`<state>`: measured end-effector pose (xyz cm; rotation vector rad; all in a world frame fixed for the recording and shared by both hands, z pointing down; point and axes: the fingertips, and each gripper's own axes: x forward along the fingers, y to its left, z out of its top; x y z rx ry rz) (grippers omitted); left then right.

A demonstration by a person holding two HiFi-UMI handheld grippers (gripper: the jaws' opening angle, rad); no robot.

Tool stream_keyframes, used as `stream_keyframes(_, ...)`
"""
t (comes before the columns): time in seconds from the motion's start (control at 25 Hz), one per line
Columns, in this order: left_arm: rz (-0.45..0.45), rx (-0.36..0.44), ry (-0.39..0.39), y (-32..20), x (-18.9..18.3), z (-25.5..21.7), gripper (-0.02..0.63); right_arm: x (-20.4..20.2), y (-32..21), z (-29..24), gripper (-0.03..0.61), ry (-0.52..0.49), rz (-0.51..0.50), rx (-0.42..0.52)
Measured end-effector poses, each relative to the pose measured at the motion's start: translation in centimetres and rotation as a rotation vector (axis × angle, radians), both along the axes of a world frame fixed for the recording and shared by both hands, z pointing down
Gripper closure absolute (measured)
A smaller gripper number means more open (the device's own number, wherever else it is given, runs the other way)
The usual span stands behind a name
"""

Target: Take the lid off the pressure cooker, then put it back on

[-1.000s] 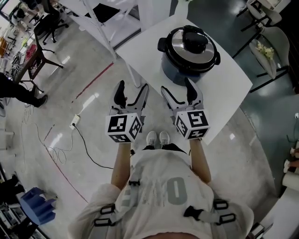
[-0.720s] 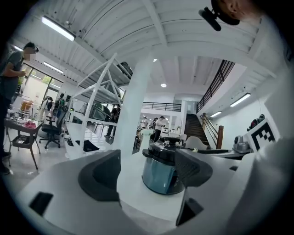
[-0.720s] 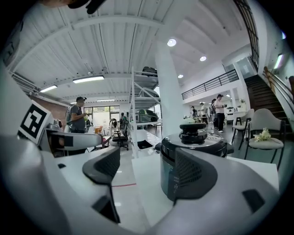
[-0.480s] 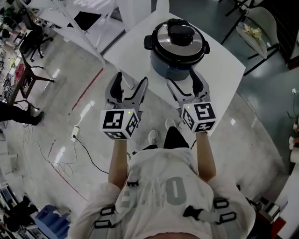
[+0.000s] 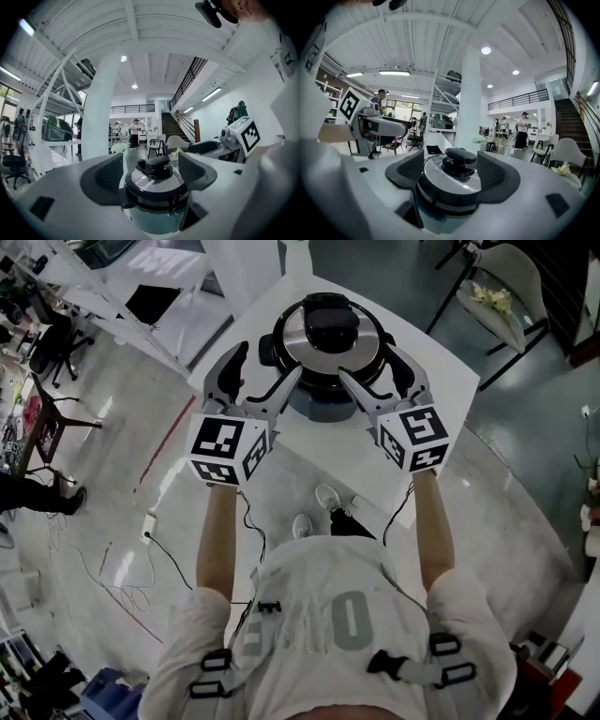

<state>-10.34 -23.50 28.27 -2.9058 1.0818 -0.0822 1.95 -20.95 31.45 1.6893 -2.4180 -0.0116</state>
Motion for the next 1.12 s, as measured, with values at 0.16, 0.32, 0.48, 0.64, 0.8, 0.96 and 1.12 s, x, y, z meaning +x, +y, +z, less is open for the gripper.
stream_keyframes(0.16,0.045,0.01,-0.083,-2.8,3.3,0.2,0.264,1.5,-3.1,0.3,0.234,0.05,-0.079,-0.037)
stream_keyframes(0.32,0.108,-0.035,-0.158,-5.3,6.5,1.7,0.265,2.9,-6.2,1.3,0.247,0.057,-0.184,-0.092)
stream_keyframes(0.48,0.149,-0.083,-0.203,-7.4,8.0,3.4,0.265,2.6,-8.5,2.5,0.247,0.085,-0.327,-0.141)
stream_keyframes(0.64,0.196,-0.099,-0.223,-8.5,9.3,4.3,0.265,2.9,-10.0,3.5,0.247,0.127,-0.397,-0.176)
stream_keyframes(0.8,0.257,-0.137,-0.275,-8.5,10.3,5.4,0.273,2.9,-10.5,4.1,0.262,0.123,-0.452,-0.203)
stream_keyframes(0.96,0.279,-0.143,-0.317,-8.7,10.6,6.1,0.308,2.4,-10.9,4.1,0.264,0.127,-0.51,-0.21)
stream_keyframes(1.12,0.3,-0.138,-0.34,-8.8,10.8,6.4,0.345,1.9,-11.2,4.6,0.279,0.152,-0.561,-0.235)
